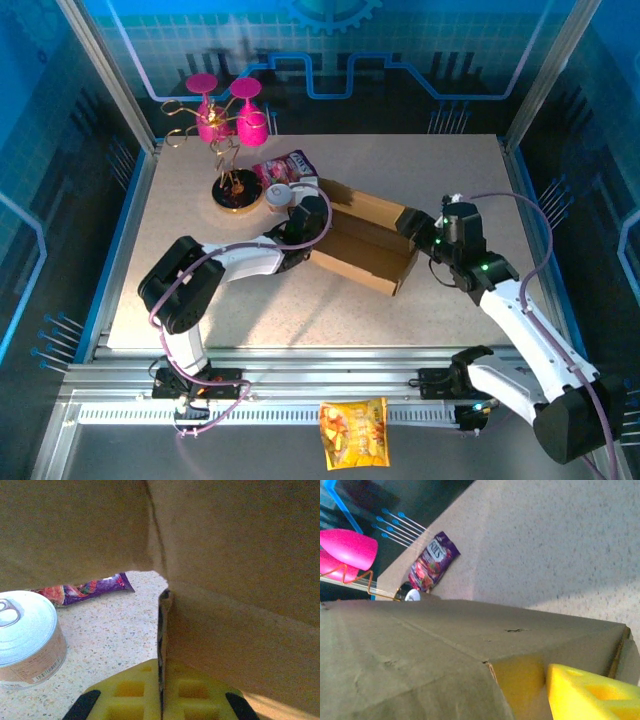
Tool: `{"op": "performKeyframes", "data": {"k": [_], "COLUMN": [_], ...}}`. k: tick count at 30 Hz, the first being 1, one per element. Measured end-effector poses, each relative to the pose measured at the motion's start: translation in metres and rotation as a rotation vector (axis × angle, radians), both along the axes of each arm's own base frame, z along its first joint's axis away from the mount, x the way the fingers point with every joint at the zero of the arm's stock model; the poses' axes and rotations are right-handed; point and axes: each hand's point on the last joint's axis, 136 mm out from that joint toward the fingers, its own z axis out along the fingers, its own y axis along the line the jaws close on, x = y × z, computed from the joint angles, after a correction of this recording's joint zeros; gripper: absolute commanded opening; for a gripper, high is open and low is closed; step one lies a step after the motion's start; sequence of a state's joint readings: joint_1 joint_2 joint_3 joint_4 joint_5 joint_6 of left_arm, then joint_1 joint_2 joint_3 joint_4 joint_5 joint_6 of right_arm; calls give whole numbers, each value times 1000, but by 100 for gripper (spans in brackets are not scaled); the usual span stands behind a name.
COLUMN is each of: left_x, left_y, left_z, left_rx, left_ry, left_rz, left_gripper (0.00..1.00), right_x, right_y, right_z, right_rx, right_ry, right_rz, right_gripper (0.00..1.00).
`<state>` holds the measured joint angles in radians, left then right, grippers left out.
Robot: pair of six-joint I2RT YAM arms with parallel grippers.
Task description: Fold the paper box
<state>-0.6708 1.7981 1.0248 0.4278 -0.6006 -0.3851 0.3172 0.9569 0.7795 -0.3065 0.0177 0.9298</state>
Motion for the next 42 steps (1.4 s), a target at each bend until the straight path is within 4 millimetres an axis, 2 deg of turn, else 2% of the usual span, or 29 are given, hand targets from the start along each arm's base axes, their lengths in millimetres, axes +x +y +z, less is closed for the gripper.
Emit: {"op": "performKeyframes", "data": {"k": [6,12,18,25,30,35,38,42], "left_x": [1,1,5,12,12,12,12,12], "left_y": [2,3,7,8,9,10,10,10], "left_z": [2,4,1,0,-2,-2,-2,-2], "left_rx": [14,6,-13,-32,-28,-30,-30,-30], "left_ry": [-1,-1,1,-7,-8,-8,-8,-8], "left_rz": [22,54,110,150,163,168,168,168], "left_gripper": [0,0,0,0,0,0,0,0], "right_x": [-23,-41,-44,-38,-26,2,21,51], "right_y": [19,30,35,38,37,44,50,56], "right_z": [-12,-6,12,54,77,94,88,69], "right_rx": [17,40,57,135,194,264,306,349], "right_ry": [82,108,103,84,126,162,206,268], "right_rz": [49,76,80,34,-59,-154,-211,-285], "right_gripper": [75,79,81,78,73,73,73,71]}}
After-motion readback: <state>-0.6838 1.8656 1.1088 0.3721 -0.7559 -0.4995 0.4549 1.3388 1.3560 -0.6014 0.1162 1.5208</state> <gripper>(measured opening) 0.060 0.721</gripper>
